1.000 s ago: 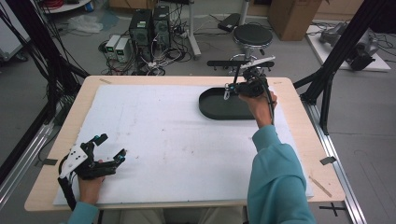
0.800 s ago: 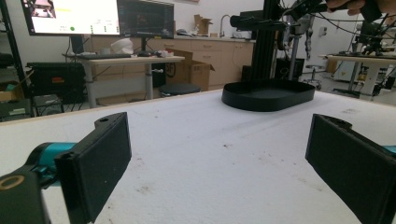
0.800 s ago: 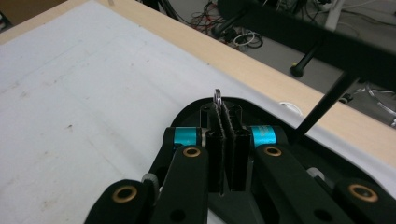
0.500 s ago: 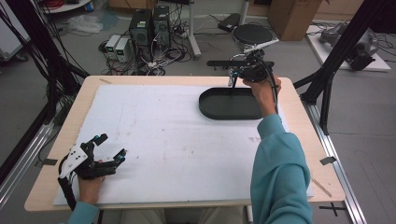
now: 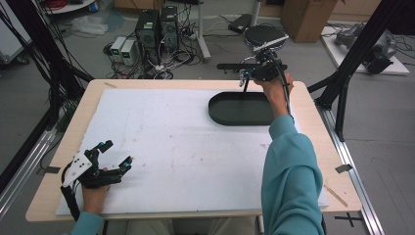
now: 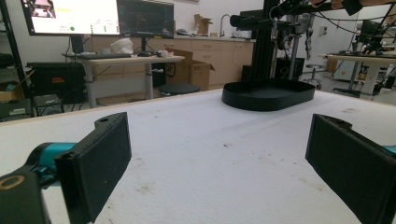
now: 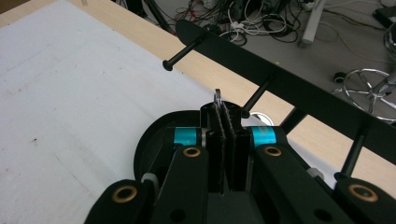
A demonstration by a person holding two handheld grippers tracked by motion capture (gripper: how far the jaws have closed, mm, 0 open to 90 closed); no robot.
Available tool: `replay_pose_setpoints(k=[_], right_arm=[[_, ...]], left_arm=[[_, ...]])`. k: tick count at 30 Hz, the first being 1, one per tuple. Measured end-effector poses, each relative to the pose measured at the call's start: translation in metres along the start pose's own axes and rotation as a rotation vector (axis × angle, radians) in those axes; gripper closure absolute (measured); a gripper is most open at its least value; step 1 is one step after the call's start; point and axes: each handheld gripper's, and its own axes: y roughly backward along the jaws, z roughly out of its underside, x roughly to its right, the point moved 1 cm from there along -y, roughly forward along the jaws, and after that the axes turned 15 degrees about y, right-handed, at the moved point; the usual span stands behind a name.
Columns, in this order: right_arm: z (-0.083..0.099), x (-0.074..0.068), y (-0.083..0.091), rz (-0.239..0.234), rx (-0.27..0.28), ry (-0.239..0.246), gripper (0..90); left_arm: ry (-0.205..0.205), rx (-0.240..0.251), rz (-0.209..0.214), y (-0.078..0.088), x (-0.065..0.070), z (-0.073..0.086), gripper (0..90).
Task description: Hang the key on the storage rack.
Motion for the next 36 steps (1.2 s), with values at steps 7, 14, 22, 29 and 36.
replay_pose_setpoints(k=[7, 14, 22, 29, 36], right_arm=[[0.002, 0.004, -0.006, 0.016, -0.023, -0.001, 89.3], [0.004, 0.008, -0.009, 0.028, -0.032, -0.004, 89.2], [0.005, 0.01, -0.012, 0.047, -0.022, 0.003, 89.2], [0.005, 0.011, -0.015, 0.062, -0.027, 0.018, 89.0], [0.001, 0.009, -0.016, 0.123, -0.022, 0.099, 80.7]], left_arm=[[0.0, -0.001, 0.0, 0.0, 0.0, 0.0, 7.3], [0.0, -0.001, 0.002, 0.0, 0.0, 0.0, 7.3], [-0.001, -0.002, 0.001, 0.0, 0.0, 0.0, 7.3], [0.001, 0.0, 0.002, 0.0, 0.0, 0.0, 7.3], [0.001, 0.0, 0.002, 0.0, 0.0, 0.0, 7.3]])
